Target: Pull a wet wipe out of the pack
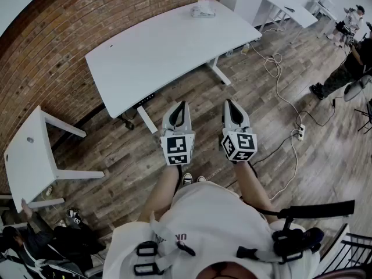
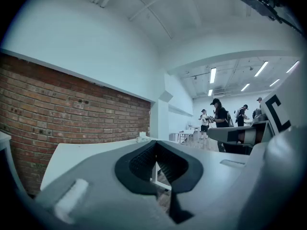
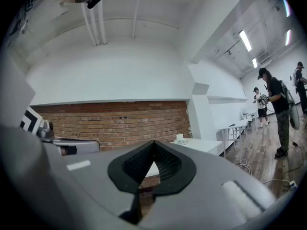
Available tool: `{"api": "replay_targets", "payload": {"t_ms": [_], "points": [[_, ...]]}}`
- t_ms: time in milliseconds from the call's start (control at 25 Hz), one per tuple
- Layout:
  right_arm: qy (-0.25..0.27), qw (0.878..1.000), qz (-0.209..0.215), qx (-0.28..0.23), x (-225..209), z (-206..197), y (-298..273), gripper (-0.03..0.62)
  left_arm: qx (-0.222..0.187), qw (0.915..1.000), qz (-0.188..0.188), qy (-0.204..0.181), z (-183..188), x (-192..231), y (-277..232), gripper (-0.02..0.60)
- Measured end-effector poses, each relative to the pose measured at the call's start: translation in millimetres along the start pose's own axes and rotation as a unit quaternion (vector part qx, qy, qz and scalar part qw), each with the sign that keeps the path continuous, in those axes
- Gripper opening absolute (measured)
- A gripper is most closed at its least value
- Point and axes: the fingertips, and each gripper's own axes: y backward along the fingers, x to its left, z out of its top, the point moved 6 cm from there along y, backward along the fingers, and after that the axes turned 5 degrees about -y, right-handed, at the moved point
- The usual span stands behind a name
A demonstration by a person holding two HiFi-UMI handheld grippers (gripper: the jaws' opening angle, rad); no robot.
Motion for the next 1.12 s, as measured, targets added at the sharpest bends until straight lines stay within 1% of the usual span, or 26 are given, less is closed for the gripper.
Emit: {"api": "replay_targets", "payload": {"t_ms": [240, 360, 480, 560, 680, 880, 1040, 1120], "points": [[-0.002, 1.000, -0.009, -0.005, 7.7, -3.6, -10.4, 0.005, -0.001, 1.0000, -0.008, 0.004, -3.3, 13.6, -7.9, 0.003], [-0.002, 1.000, -0.015, -0.006, 0.3, -4.9, -17.0, 0.005, 0.003, 0.9999, -0.012, 0.010, -8.8, 14.4, -16.1, 0.003], [-0.003, 1.000, -0.009, -0.008, -12.9, -5.8, -42.5, 0.005, 0.007, 0.9999, -0.007, 0.008, -13.1, 17.7, -40.0, 0.003], [-0.002, 1.000, -0.002, -0.007, -27.6, -7.0, -69.8, 0.005, 0.008, 1.0000, -0.003, 0.003, -14.8, 19.8, -68.9, 0.003], [0.003, 1.000, 0.011, 0.000, -63.5, -4.4, -121.7, 0.005, 0.009, 0.9999, 0.007, 0.003, -16.4, 20.2, -129.9, 0.003], [0.007, 0.999, 0.041, 0.010, -126.6, 17.2, -208.9, 0.005, 0.012, 0.9994, 0.034, -0.002, -3.3, 18.5, -234.3, 0.003], [-0.003, 0.998, 0.054, 0.016, -155.7, 17.6, -257.7, 0.005, 0.025, 0.9990, 0.038, -0.001, -5.4, 16.1, -288.2, 0.003], [-0.006, 0.998, 0.054, 0.020, -168.6, 14.9, -278.4, 0.005, 0.030, 0.9989, 0.037, -0.001, -8.6, 17.6, -312.2, 0.003]]}}
